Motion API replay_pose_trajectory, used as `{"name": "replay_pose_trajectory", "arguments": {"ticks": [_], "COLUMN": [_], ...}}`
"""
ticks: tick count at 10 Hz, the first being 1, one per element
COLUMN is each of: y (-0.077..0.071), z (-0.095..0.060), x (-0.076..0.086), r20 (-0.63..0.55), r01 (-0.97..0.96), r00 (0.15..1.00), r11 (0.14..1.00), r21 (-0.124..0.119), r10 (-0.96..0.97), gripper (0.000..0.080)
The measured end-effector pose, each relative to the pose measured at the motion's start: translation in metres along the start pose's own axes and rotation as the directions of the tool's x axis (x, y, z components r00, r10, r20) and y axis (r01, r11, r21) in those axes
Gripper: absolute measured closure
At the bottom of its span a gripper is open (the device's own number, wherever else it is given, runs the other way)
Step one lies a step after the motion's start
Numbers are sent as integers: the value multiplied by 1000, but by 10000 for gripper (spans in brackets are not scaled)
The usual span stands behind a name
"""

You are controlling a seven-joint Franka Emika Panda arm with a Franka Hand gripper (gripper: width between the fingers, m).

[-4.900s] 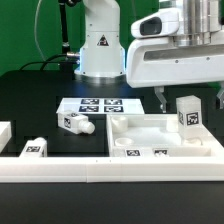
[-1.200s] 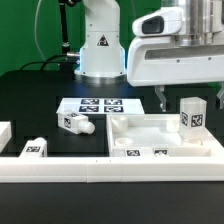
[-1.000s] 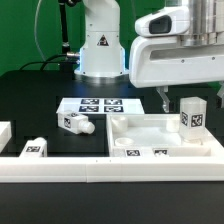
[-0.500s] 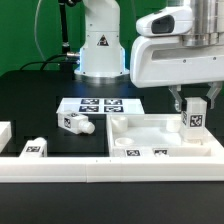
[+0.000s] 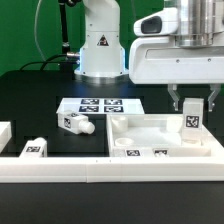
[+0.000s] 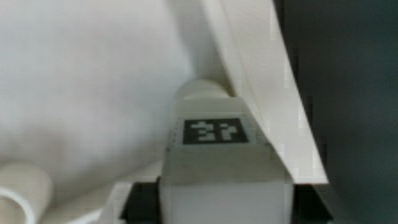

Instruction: Assemble one leg

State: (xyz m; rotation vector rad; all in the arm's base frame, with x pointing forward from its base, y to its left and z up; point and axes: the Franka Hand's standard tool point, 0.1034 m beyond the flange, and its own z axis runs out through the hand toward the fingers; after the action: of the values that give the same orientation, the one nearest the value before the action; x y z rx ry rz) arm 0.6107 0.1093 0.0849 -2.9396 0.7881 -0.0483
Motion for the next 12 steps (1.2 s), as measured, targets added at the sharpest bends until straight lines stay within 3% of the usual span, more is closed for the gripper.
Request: {"name": "replay_pose_trajectory", "arguments": {"ticks": [3, 5, 8, 9, 10, 11, 12], "y": [3, 4, 5, 4, 4, 4, 3], "z": [0, 0, 0, 1, 1, 1, 1], "x": [1, 1, 3, 2, 2, 1, 0], "r20": [28, 42, 63, 63, 63, 63, 58], "r01": [-380, -591, -755, -774, -757, -735, -676], "r00": [925, 806, 655, 633, 653, 677, 736], "r11": [925, 806, 655, 634, 653, 678, 737], "r21": [26, 20, 14, 12, 13, 15, 11], "r10": [379, 590, 753, 772, 755, 733, 674], "gripper": [514, 512, 512, 512, 461, 461, 325]}}
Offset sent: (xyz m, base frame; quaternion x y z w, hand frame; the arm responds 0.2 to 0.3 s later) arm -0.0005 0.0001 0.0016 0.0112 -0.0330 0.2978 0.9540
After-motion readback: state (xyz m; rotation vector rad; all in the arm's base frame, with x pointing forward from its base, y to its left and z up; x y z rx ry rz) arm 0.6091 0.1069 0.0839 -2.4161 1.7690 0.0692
